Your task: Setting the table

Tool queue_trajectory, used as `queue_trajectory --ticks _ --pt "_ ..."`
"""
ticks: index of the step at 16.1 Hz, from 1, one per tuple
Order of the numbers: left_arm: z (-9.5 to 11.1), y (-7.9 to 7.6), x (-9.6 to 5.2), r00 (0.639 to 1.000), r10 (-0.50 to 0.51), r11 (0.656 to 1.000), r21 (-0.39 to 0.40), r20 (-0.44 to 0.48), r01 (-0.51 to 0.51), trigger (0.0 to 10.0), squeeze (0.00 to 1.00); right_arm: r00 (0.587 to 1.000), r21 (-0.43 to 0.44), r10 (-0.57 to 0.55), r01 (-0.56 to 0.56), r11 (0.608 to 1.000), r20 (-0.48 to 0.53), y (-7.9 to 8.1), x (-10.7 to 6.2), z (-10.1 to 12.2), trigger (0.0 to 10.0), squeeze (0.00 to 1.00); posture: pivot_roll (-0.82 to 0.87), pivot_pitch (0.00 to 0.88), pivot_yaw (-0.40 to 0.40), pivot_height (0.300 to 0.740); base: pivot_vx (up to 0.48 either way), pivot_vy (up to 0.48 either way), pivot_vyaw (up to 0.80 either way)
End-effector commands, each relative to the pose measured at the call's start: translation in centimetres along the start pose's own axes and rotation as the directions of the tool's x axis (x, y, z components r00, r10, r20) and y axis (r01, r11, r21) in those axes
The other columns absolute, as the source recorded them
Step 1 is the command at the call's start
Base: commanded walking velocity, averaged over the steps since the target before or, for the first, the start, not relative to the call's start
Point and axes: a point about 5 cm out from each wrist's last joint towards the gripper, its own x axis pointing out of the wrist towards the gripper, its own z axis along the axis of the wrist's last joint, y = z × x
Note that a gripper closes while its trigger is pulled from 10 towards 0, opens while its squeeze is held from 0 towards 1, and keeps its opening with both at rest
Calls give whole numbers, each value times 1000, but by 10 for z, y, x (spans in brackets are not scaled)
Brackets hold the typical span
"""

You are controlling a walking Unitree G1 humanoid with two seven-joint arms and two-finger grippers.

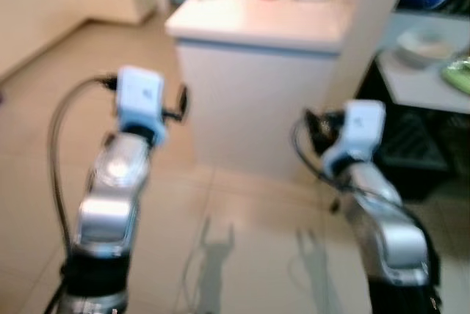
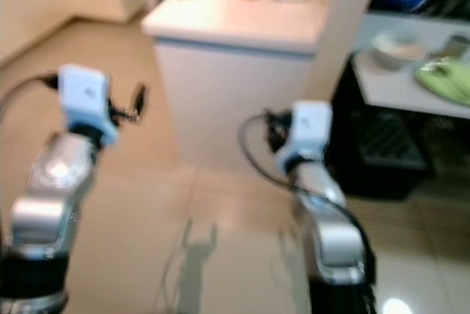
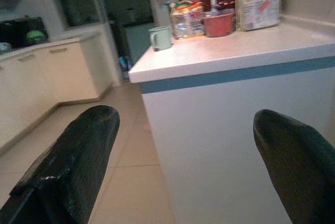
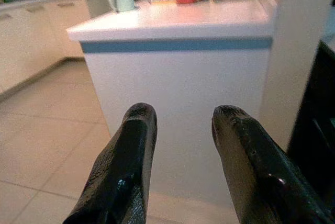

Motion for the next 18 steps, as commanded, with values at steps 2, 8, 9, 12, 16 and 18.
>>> queue_trajectory --ticks 2,8,9,12,16,18 --pt "10 0 4 999 -4 1000 23 38 3 10000 0 999 10 -12 12 1000 42 1 6 14 10000 0 -5 0 -7 740 0 0 0" --pt "21 4 6 996 1 1000 24 90 -4 10000 0 994 22 -22 19 1000 107 2 11 28 10000 0 8 0 -14 740 381 0 0" --pt "22 4 7 996 2 1000 23 90 -4 10000 0 993 18 -16 14 1000 116 3 12 31 10000 0 -2 0 -10 740 480 0 0" --pt "22 3 9 995 -2 1000 28 95 -1 10000 0 991 16 -20 18 1000 129 2 13 34 10000 0 8 0 -18 740 474 0 0" --pt "21 3 9 996 3 1000 31 94 -6 10000 0 991 13 -27 25 1000 133 2 16 35 10000 0 6 0 -24 740 466 0 0" --pt "21 3 9 995 3 1000 30 95 -6 10000 0 990 11 -28 26 1000 135 1 16 35 10000 0 6 0 -25 740 480 0 0"
